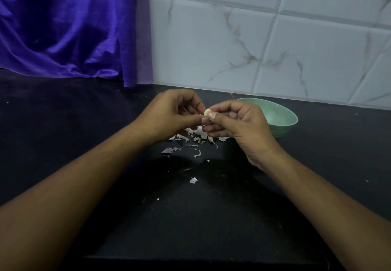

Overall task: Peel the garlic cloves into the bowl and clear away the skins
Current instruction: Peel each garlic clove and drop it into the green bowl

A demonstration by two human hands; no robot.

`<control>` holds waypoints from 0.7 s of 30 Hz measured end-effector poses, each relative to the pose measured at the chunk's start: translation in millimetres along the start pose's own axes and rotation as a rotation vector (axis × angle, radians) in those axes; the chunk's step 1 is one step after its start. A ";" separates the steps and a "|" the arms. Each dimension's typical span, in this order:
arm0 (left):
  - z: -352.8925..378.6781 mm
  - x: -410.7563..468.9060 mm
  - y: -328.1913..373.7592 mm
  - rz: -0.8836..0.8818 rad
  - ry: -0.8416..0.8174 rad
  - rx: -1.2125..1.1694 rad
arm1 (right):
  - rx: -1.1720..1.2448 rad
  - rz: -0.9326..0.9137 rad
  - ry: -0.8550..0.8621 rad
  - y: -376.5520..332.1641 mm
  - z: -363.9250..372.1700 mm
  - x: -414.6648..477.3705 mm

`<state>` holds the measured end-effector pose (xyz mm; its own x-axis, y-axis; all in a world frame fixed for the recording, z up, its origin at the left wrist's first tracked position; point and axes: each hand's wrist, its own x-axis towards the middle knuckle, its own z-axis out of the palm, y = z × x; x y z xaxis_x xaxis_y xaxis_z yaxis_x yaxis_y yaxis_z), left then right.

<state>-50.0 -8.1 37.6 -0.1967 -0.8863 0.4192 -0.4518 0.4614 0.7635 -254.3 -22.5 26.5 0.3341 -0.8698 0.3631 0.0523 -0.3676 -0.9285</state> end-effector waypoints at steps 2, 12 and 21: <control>1.0 -0.7 1.1 0.013 0.021 0.036 | -0.030 -0.013 0.001 0.0 -0.4 0.3; 1.6 -1.1 1.5 0.050 0.018 0.178 | -0.402 -0.130 0.054 0.3 1.9 -0.4; 2.5 -2.1 3.2 0.069 0.013 0.198 | -0.365 -0.073 0.043 2.5 -0.2 0.7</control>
<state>-53.2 -4.9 37.9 -0.2226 -0.8517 0.4744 -0.5998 0.5032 0.6221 -254.1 -24.1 24.4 0.3015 -0.8471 0.4377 -0.2666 -0.5156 -0.8143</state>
